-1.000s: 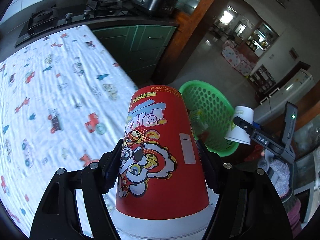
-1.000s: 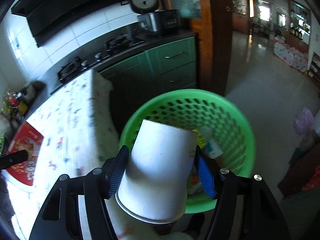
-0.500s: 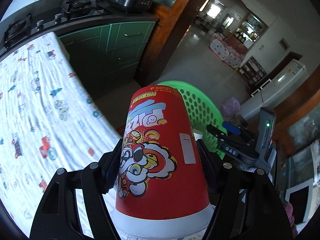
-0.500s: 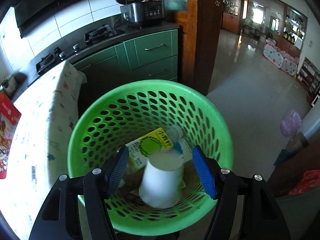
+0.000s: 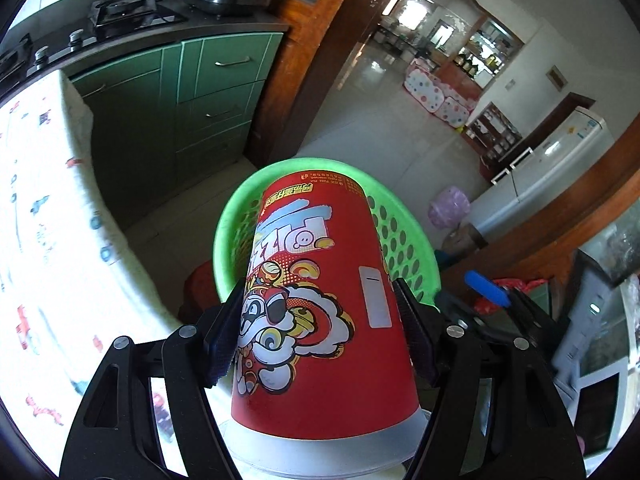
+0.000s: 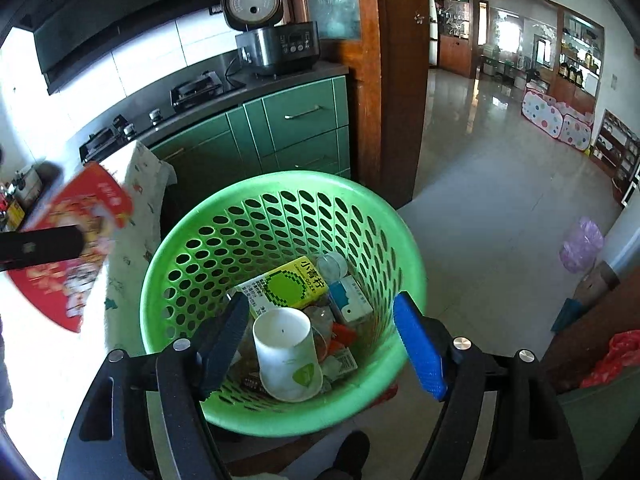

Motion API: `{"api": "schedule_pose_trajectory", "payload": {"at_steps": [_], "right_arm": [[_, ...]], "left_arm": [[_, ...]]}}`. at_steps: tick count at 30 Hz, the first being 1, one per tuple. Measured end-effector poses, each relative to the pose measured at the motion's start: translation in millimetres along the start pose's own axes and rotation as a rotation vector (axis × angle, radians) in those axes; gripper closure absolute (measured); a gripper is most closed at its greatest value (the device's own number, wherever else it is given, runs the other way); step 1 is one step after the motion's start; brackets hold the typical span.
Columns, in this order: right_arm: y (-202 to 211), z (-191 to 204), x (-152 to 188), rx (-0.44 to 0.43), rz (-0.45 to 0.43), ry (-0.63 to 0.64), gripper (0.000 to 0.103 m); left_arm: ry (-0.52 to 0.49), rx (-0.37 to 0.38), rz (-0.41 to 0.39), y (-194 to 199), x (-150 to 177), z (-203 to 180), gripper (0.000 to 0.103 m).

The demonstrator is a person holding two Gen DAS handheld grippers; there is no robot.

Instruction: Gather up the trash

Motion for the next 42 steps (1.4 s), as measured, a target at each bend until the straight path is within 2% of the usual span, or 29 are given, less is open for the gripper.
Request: {"api": "schedule_pose_trajectory", "payload": {"at_steps": [13, 18, 24, 30, 35, 42], "right_arm": [[24.3, -17.5, 23.3, -0.024, -0.014, -0.021, 0.029], [23.1, -14.3, 29.6, -0.031, -0.005, -0.021, 0.029], [31.2, -8.9, 35.3, -0.058, -0.015, -0.039, 0.028], [47.2, 7.8, 47.9, -0.061, -0.024, -0.01, 0.026], [64.6, 28.6, 55.5, -0.047, -0.048, 0.037, 0.021], [93.4, 63.7, 71.4, -0.063, -0.081, 0.094, 0.019]], "left_arm": [[0.002, 0.034, 0.026, -52.2, 0.4, -11.8, 0.032], [0.004, 0.036, 0.028, -56.1, 3.8, -10.4, 0.024], [-0.012, 0.021, 0.006, -34.9, 9.5, -12.4, 0.022], [-0.035, -0.033, -0.05, 8.8, 22.3, -6.6, 0.019], [-0.044, -0.104, -0.104, 50.2, 35.8, 3.5, 0.011], [-0.009, -0.168, -0.166, 100.8, 63.1, 21.2, 0.008]]}}
Point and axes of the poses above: each gripper's, at about its wrist camera, not at the fingertips, and y roughly against the way its jaws point, z to its left, x to its underside, the point moved 6 cm from there along -y, roughly the way its jaws point
